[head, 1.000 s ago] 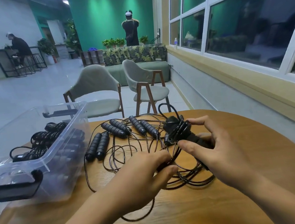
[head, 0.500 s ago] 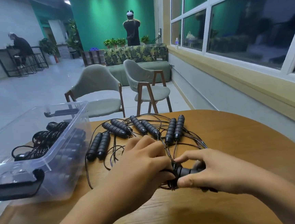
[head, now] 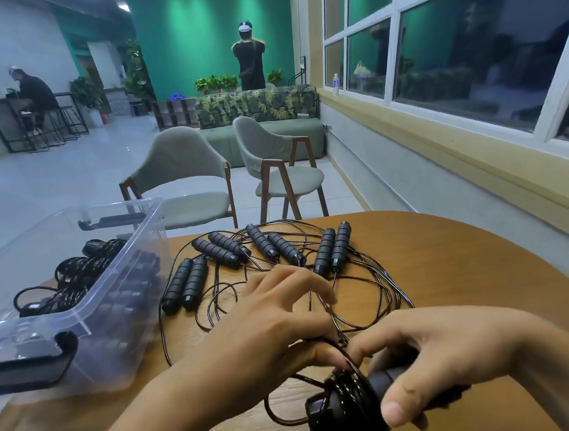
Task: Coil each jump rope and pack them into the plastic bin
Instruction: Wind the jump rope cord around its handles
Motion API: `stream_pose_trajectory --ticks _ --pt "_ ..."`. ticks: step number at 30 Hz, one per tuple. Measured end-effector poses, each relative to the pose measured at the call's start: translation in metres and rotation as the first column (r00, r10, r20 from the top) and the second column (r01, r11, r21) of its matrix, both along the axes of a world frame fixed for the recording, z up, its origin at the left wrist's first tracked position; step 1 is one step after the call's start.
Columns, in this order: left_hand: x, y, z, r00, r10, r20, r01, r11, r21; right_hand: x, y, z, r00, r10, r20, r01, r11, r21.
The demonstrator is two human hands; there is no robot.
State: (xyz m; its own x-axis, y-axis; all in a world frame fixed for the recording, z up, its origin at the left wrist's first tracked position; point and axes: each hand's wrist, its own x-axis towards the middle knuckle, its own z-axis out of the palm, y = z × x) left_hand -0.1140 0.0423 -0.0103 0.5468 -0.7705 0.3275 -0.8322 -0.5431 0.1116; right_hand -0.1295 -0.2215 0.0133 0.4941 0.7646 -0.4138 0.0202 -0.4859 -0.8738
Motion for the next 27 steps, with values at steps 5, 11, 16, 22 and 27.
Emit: stream_pose_trajectory --ticks 5,11,16,22,27 --pt "-0.002 -0.003 0.002 0.992 -0.052 -0.118 0.053 0.999 0.002 0.002 -0.002 -0.001 0.992 0.065 -0.11 -0.054 0.993 0.105" --pt "0.001 -0.004 -0.001 0.999 -0.03 0.036 0.032 0.998 -0.051 0.005 0.0 -0.018 0.973 0.055 -0.223 0.03 0.932 0.36" --pt "0.027 0.0 -0.027 0.982 0.178 -0.065 -0.179 0.984 -0.014 0.007 0.003 -0.022 0.974 -0.009 -0.225 0.114 0.882 0.458" --pt "0.014 0.001 -0.008 0.892 0.277 -0.356 -0.264 0.961 0.086 0.0 0.012 -0.023 0.979 -0.096 -0.179 0.177 0.835 0.521" --pt "-0.005 -0.001 0.017 0.733 0.184 -0.655 -0.289 0.956 -0.056 -0.003 0.016 -0.023 0.973 -0.044 -0.228 0.174 0.788 0.591"
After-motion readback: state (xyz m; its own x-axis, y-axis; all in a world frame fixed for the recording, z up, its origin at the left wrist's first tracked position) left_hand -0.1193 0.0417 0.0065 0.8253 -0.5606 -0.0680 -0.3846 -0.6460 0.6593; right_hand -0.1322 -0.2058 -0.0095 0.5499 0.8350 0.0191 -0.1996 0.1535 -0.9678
